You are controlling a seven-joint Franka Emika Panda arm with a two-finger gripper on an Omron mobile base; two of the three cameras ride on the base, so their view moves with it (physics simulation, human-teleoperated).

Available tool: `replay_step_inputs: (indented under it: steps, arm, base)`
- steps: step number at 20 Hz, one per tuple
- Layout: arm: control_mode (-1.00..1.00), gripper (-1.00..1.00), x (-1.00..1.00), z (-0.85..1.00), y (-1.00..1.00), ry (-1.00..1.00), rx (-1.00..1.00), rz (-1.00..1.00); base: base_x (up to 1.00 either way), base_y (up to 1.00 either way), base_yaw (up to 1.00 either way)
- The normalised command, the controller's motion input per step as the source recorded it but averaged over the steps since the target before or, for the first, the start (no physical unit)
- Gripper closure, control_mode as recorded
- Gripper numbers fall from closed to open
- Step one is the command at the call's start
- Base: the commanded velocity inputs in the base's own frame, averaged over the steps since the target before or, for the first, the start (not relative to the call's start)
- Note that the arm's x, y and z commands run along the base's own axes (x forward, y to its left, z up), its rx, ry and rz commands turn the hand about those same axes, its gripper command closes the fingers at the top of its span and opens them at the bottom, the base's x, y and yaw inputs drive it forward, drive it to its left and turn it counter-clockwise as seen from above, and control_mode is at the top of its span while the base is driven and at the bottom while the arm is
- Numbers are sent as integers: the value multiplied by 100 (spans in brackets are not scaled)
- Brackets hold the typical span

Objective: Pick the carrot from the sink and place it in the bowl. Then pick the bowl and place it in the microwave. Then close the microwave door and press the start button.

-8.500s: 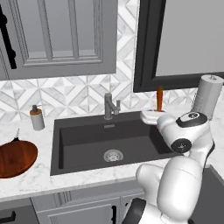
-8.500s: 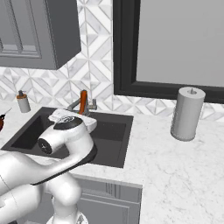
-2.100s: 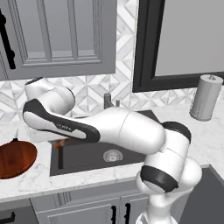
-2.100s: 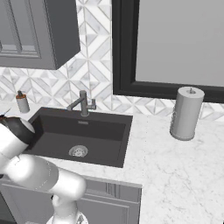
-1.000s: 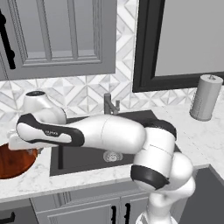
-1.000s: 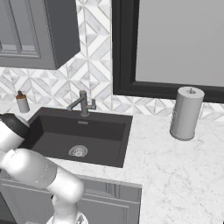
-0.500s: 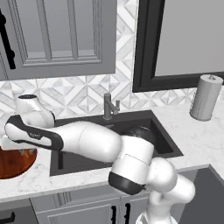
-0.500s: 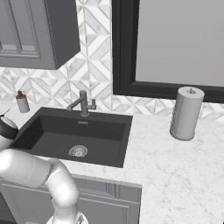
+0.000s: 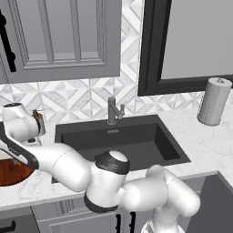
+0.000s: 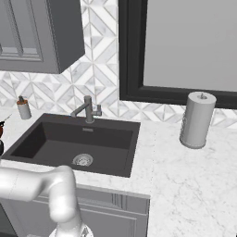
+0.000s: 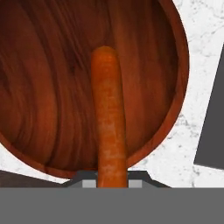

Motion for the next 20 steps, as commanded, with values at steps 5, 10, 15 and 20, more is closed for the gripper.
replay_step_inputs:
  steps: [5, 10, 15, 20]
  arm:
    - [-100, 100, 6, -37, 4, 0, -1, 0]
    - [-100, 100, 0, -58, 0, 0, 0, 1]
    - [-100, 100, 0, -51, 6, 0, 0, 1]
    - [-100, -100, 0, -34, 21, 0, -3, 0]
  base:
    - [0, 0, 0]
    - [0, 0, 0]
    - [0, 0, 0]
    - [0, 0, 0]
